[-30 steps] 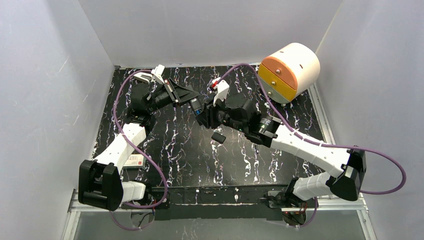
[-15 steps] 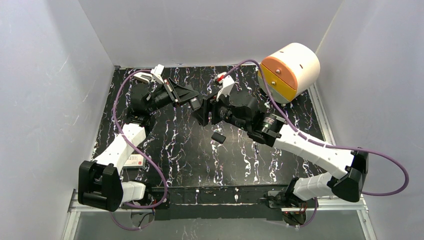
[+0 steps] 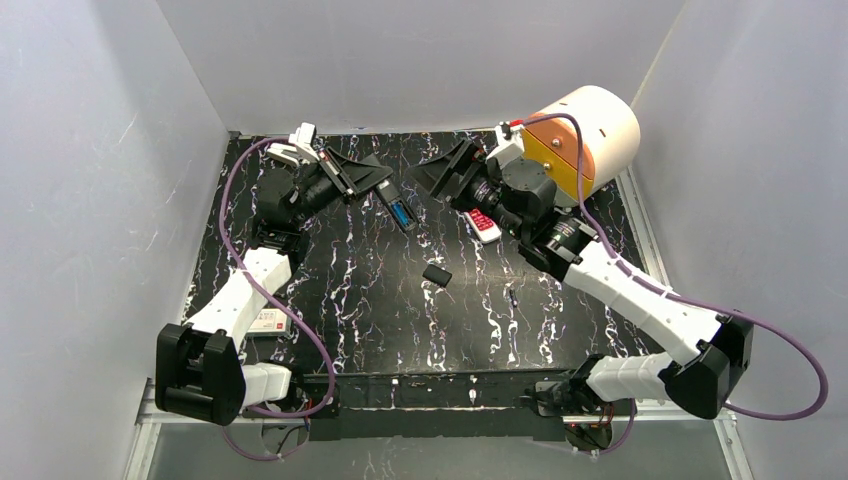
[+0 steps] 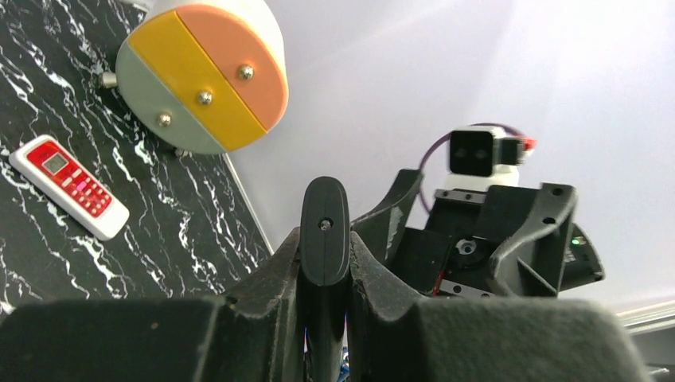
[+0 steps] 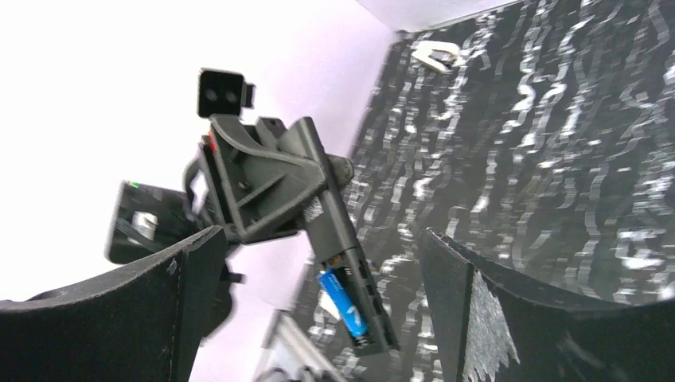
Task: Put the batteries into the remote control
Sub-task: Load the battery into the remote control.
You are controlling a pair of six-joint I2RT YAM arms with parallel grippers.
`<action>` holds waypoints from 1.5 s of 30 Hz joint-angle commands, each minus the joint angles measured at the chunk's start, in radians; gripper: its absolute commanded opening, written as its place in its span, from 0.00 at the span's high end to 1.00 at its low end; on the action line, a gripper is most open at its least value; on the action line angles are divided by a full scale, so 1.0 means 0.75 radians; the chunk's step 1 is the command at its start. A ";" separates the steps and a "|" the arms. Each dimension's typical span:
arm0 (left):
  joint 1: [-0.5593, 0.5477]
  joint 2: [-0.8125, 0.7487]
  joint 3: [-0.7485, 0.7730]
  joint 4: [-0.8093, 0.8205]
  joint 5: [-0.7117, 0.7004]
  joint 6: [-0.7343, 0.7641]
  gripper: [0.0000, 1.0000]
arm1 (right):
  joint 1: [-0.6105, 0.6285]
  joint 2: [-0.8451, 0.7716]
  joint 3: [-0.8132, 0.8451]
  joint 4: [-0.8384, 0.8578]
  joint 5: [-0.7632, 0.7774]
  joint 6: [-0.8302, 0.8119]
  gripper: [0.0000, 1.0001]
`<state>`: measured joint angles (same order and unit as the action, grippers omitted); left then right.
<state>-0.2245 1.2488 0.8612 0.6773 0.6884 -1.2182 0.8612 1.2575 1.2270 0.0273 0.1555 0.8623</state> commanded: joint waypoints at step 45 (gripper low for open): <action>-0.003 0.100 0.074 0.332 -0.040 -0.217 1.00 | -0.093 0.259 -0.028 0.362 -0.591 0.651 0.67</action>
<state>-0.2234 1.3445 0.8711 0.8860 0.6521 -1.4117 0.7864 1.4635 1.1702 0.2626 -0.2779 1.3525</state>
